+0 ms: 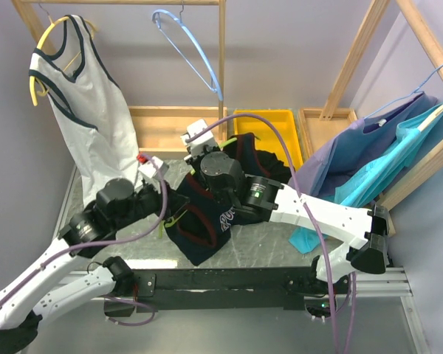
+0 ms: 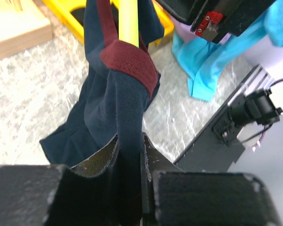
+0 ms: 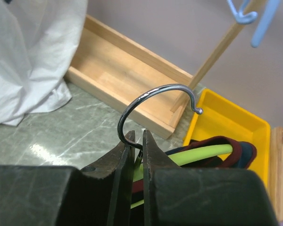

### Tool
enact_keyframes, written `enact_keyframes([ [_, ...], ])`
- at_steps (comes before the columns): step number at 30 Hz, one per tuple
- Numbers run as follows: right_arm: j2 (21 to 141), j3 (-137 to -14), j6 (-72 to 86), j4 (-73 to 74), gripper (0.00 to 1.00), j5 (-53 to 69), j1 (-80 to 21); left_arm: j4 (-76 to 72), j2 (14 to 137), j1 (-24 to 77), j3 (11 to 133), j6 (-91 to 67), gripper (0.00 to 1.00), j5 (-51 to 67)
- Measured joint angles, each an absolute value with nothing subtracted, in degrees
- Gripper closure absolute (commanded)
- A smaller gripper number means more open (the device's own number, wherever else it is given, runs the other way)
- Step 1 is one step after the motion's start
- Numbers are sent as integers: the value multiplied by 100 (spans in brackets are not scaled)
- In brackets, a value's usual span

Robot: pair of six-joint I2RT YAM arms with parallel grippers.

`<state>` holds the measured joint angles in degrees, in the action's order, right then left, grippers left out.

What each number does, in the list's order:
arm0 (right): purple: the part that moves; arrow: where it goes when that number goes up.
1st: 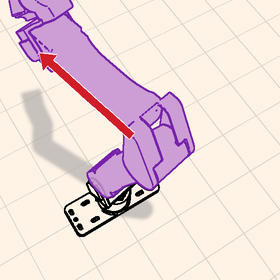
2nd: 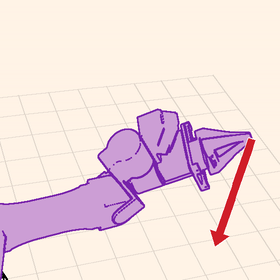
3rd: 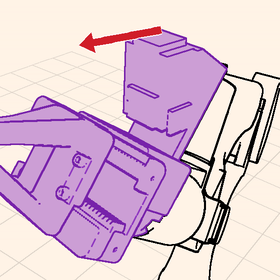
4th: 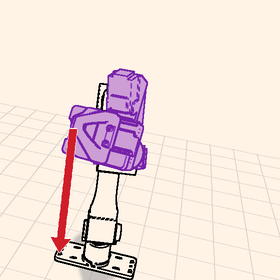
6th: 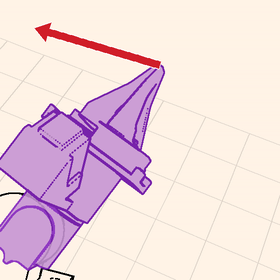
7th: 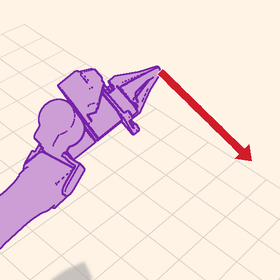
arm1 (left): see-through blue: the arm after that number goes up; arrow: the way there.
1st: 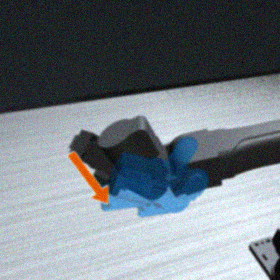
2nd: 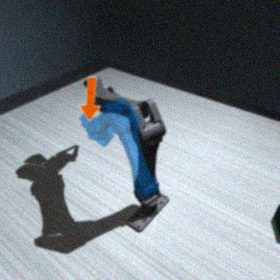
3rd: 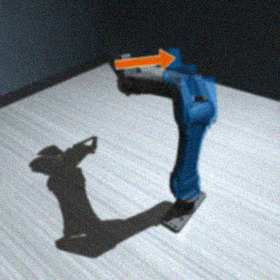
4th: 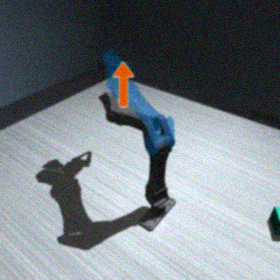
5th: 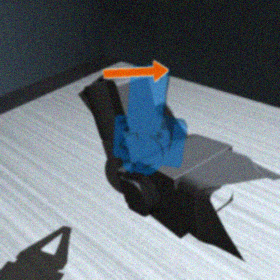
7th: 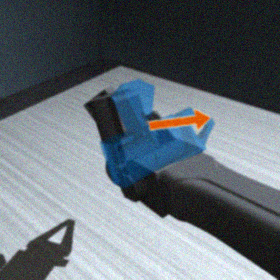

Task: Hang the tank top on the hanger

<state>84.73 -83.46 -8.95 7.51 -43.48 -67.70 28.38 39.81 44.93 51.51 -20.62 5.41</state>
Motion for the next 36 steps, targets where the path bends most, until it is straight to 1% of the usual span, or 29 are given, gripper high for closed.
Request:
enact_keyframes([
  [1,8477,-8364,-906,794,77,-4313,-6794,2711,3833,4515,5006,-2095,99,482],
  [2,8484,-8388,-899,836,65,-4263,-6816,2561,3664,4541,4836,-2137,99,419],
  [4,8521,-8482,-840,867,51,-4150,-6864,2346,3286,4567,4532,-2202,99,285],
  [5,8541,-8556,-808,869,41,-4112,-6877,2287,3100,4571,4414,-2222,99,207],
  [7,8545,-8680,-749,884,30,-4080,-6884,2217,2838,4578,4292,-2233,99,67],
  [8,8543,-8757,-714,886,24,-4060,-6871,2191,2722,4580,4244,-2237,99,-8],
  [10,8538,-8917,-648,923,16,-3979,-6862,2132,2539,4591,4211,-2246,99,-132],
  [11,8517,-8960,-600,941,9,-3935,-6862,2095,2475,4593,4198,-2263,99,-176],
  [13,8405,-8995,-499,1004,2,-3804,-6851,2023,2379,4617,4176,-2296,99,-250],
  [14,8320,-8995,-440,1072,0,-3736,-6842,2001,2362,4624,4174,-2298,99,-263],
  [17,7985,-8993,-298,1212,0,-3540,-6823,1975,2344,4633,4174,-2357,99,-440],
  [24,6729,-8997,97,1173,0,-2934,-6759,2073,2477,4611,4176,-2429,99,-906],
  [28,6381,-8923,296,1131,0,-2834,-6757,2224,2497,4611,4250,-2539,99,-1251],
  [31,6182,-8659,386,1127,0,-2904,-6757,2646,2585,4611,4700,-2582,99,-1616],
  [36,6038,-8197,493,1203,0,-3083,-6748,3260,2976,4611,6090,-2550,99,-2392],
])
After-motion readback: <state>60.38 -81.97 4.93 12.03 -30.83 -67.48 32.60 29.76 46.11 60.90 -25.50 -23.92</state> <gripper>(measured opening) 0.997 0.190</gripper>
